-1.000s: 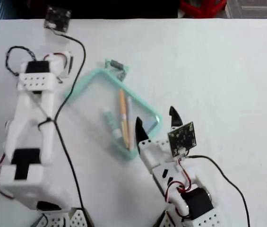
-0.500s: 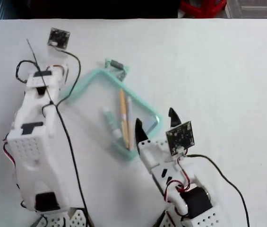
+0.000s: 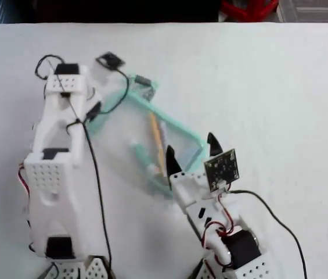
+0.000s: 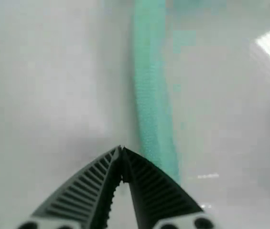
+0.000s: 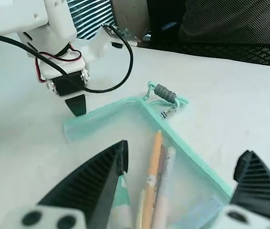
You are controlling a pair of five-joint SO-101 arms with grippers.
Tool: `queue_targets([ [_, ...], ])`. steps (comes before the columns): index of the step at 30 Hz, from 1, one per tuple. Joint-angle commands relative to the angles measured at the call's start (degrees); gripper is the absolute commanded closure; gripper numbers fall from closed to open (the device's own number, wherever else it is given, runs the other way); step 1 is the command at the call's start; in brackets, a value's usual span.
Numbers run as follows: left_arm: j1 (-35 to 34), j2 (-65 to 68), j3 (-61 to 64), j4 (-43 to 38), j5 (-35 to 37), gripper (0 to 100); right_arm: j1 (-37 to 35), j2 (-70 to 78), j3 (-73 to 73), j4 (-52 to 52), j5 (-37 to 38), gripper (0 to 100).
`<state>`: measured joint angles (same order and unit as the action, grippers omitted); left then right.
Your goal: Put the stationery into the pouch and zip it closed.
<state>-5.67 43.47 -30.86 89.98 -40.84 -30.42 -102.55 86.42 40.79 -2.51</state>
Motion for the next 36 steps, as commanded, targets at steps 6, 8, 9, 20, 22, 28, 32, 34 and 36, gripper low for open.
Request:
queue_targets([
  [6,3.12,-7.34,5.98,12.66,-15.47,98,0.48,-0.57,-0.44,-0.92,7.47,65.1],
  [8,5.05,-13.67,14.15,12.66,-23.47,98,0.48,-0.57,-0.35,-0.92,7.47,65.1],
  [9,6.46,-17.71,18.64,12.66,-25.76,98,0.48,-0.57,-0.09,-0.92,7.47,65.1],
  [20,13.58,-74.24,58.64,-10.11,-19.96,98,0.48,-0.57,0.18,-0.92,7.65,65.1],
  [22,9.54,-82.33,64.70,-17.58,-18.99,97,0.48,-0.57,0.18,-0.92,7.65,65.1],
  [28,0.57,-95.34,87.91,-41.49,-19.08,93,0.48,-0.57,0.18,-0.92,7.65,65.1],
  [32,-5.32,-97.54,100.92,-58.46,-18.73,80,1.80,-0.57,-0.09,-0.92,7.74,65.1],
  [34,-5.76,-97.54,103.12,-59.69,-17.49,76,5.14,-0.66,-0.53,-1.36,7.74,65.1],
  [36,-4.70,-97.36,102.77,-56.62,-16.44,76,9.63,-0.66,-2.37,-1.19,7.30,65.1],
])
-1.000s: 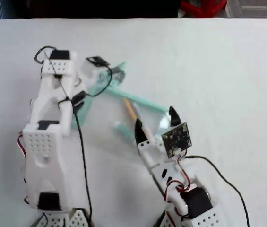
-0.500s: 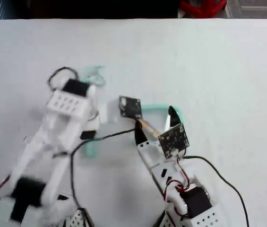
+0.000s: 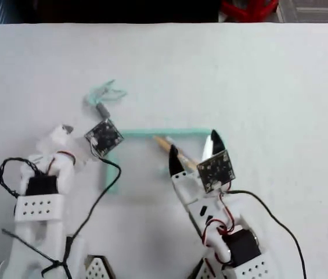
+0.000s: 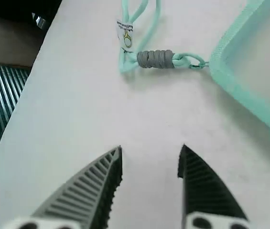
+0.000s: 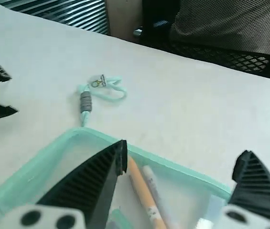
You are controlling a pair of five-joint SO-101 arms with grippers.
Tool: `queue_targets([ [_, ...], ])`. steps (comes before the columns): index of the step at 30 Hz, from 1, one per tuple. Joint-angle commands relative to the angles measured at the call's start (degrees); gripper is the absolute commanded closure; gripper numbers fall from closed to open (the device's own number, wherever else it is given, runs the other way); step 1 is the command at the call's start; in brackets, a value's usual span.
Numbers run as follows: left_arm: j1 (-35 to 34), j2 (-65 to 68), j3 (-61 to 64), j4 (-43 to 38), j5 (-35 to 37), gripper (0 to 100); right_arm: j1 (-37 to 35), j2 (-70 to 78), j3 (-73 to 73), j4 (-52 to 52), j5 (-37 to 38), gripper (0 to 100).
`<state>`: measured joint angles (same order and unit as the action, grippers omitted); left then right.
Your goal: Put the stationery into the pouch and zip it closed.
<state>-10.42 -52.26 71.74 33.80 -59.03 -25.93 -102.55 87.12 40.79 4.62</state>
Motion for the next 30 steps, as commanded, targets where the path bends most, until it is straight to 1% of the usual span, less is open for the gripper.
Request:
queue_targets([
  [1,1.10,-1.63,-0.26,1.41,0.53,76,7.16,-0.57,-3.87,-1.01,0.18,65.1],
  [3,3.12,0.13,-1.93,4.57,-3.34,76,10.07,-0.48,-4.22,-1.27,0.09,65.1],
  [5,5.32,4.09,-3.78,6.07,-5.19,76,11.30,-0.48,-4.22,-1.27,-0.97,65.1],
  [7,6.37,9.54,-5.71,4.84,-5.36,76,11.56,-0.48,-4.22,-1.27,-2.29,65.1],
  [9,6.46,15.69,-7.56,1.85,-5.45,76,11.47,-0.40,-4.13,-1.27,-2.46,65.1],
  [11,6.46,21.23,-9.05,-0.26,-5.54,73,11.47,-0.40,-4.04,-1.27,-2.37,65.1],
  [15,7.78,28.18,-11.96,-0.97,-5.27,73,11.56,-0.40,-4.04,-1.27,-2.29,65.1],
  [19,9.01,27.65,-12.48,-0.62,-5.10,73,11.56,-0.40,-4.04,-1.36,-2.29,65.1],
  [23,12.00,25.71,-9.49,-0.53,-4.66,73,11.56,-0.40,-4.04,-1.36,-2.29,65.1],
  [30,16.84,17.54,-5.98,-0.53,4.40,73,11.56,-0.40,-4.04,-1.36,-2.29,65.1],
])
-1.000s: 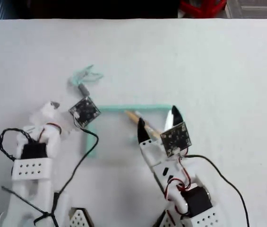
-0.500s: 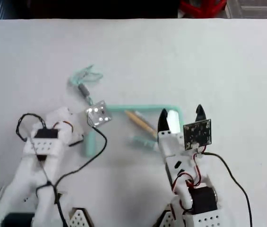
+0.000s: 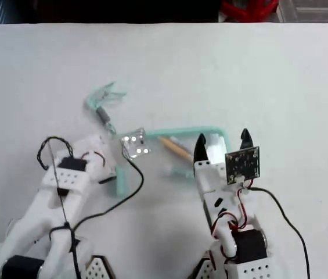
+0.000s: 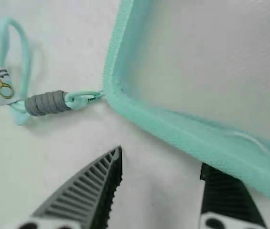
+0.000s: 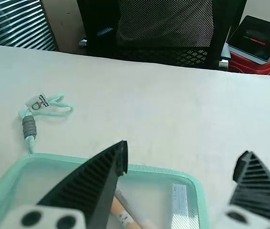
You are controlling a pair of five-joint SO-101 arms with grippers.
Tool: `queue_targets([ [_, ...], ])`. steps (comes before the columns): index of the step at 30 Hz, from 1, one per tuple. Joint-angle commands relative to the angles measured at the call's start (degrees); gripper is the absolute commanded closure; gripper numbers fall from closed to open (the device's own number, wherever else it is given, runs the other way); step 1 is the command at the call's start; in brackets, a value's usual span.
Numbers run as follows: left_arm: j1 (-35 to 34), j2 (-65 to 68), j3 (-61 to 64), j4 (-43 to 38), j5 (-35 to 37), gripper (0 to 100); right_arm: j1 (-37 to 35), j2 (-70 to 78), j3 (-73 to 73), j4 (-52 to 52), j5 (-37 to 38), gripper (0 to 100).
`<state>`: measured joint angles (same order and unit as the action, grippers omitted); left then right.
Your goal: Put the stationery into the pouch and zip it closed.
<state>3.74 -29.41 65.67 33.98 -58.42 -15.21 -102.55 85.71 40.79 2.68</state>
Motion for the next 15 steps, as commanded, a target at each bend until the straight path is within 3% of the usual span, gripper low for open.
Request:
queue_targets([
  [1,3.30,-6.99,0.70,-0.70,5.27,73,0.84,-0.40,-2.64,-1.36,-0.35,65.1],
  [11,16.22,-23.43,6.15,-0.79,20.31,73,0.84,-0.48,-2.64,-1.36,-0.35,65.1],
  [15,17.54,-26.86,5.19,-3.69,25.05,73,1.01,-0.48,-2.64,-1.36,-0.35,65.1],
])
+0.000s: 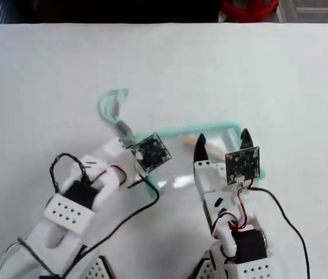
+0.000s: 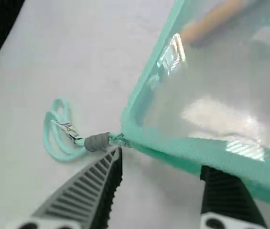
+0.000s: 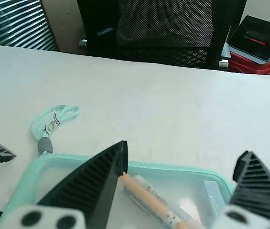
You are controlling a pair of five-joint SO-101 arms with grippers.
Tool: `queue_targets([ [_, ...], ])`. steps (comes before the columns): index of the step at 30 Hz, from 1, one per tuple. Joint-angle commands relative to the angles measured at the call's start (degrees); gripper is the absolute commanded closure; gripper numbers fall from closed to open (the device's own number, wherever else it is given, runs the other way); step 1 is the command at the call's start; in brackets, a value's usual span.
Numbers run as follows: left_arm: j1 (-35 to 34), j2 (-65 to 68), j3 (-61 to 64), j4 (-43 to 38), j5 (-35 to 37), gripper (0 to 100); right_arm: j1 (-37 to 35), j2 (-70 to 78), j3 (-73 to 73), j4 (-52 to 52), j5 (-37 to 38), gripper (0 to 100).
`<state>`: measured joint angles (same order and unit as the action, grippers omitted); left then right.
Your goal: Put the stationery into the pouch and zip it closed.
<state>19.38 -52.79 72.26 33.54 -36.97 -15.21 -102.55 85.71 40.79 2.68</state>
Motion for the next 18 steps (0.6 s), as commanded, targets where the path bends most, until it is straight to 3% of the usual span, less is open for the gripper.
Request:
queue_targets([
  [1,2.15,-3.56,-1.67,-4.48,5.01,73,1.36,-0.57,-2.64,-1.36,-0.35,65.1],
  [5,3.65,-3.65,-3.08,-8.00,9.58,73,5.05,-0.66,-5.19,-0.66,0.44,65.1],
  [9,6.64,-3.65,-4.84,-10.20,12.48,73,9.10,-0.40,-15.12,9.27,12.75,65.1],
  [13,8.40,-3.65,-7.56,-10.55,13.01,73,-0.31,-0.40,-20.04,24.48,29.54,65.1],
  [18,8.04,-3.56,-9.76,-10.55,12.92,73,-5.23,-0.48,-26.64,42.51,36.66,65.1],
])
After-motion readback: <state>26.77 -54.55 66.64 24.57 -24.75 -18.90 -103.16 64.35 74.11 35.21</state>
